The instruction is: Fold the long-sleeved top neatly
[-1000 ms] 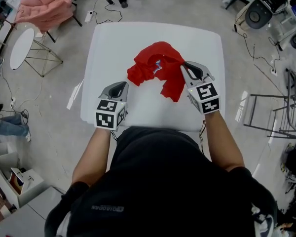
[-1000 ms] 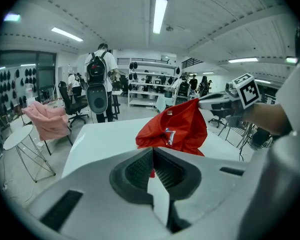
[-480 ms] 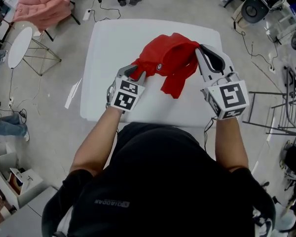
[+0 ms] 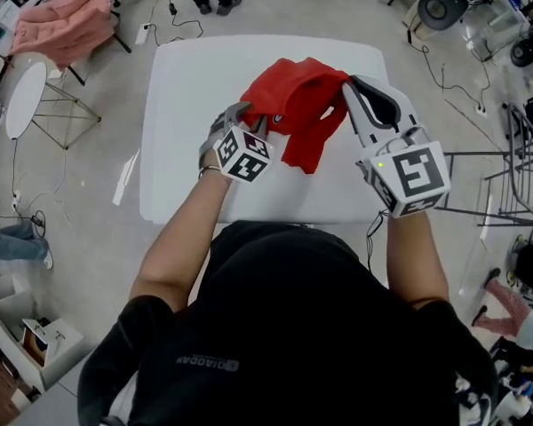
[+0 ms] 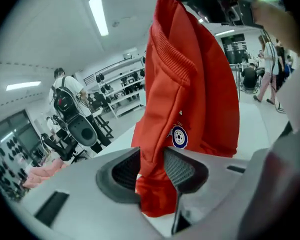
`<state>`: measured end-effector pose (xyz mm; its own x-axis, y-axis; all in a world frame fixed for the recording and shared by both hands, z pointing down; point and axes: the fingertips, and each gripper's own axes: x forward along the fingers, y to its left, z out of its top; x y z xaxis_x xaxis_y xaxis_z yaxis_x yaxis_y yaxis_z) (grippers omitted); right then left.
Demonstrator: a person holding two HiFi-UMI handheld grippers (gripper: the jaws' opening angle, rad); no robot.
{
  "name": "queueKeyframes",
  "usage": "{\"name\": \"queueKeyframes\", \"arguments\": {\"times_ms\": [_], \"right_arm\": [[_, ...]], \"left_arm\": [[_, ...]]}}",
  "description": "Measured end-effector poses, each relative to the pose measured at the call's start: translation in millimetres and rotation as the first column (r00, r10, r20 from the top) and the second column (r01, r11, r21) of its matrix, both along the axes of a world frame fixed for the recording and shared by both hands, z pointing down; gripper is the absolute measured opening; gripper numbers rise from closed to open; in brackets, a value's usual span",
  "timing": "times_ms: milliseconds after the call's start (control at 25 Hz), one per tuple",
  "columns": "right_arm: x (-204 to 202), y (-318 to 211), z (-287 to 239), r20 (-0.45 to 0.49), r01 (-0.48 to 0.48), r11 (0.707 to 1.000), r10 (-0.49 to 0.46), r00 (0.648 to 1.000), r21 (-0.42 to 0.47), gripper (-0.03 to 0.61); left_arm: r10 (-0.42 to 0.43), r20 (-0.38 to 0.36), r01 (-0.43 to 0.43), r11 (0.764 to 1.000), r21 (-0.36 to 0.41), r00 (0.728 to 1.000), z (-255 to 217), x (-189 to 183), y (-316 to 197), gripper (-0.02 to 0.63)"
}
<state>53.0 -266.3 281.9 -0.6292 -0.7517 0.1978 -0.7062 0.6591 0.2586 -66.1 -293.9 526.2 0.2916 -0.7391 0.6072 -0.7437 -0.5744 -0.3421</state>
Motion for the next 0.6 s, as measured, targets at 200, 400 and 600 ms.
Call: {"name": "queueKeyframes", "arguments": {"times_ms": [200,400,600], "right_arm": [[6,2,3,0.012,-0.003,1.000,0.003,1.000,-0.008,0.034],[16,-19,29,0.029,-0.031,0.994,0.034,0.999,-0.108,0.034],[19,-54,104,-0.032,-0.050,0.955,0.042,0.999,-0.291,0.034]], "left_arm": [[0.030,0.023,-0.030,1.000,-0.004,0.999,5,-1,-7,0.072],[0.068,-0.095,-0.079,0.990,-0.119,0.993,13,-8,22,0.031],[0.020,-0.205,-0.065,0.975,-0.213,0.979,11,-37,70,0.031]]}}
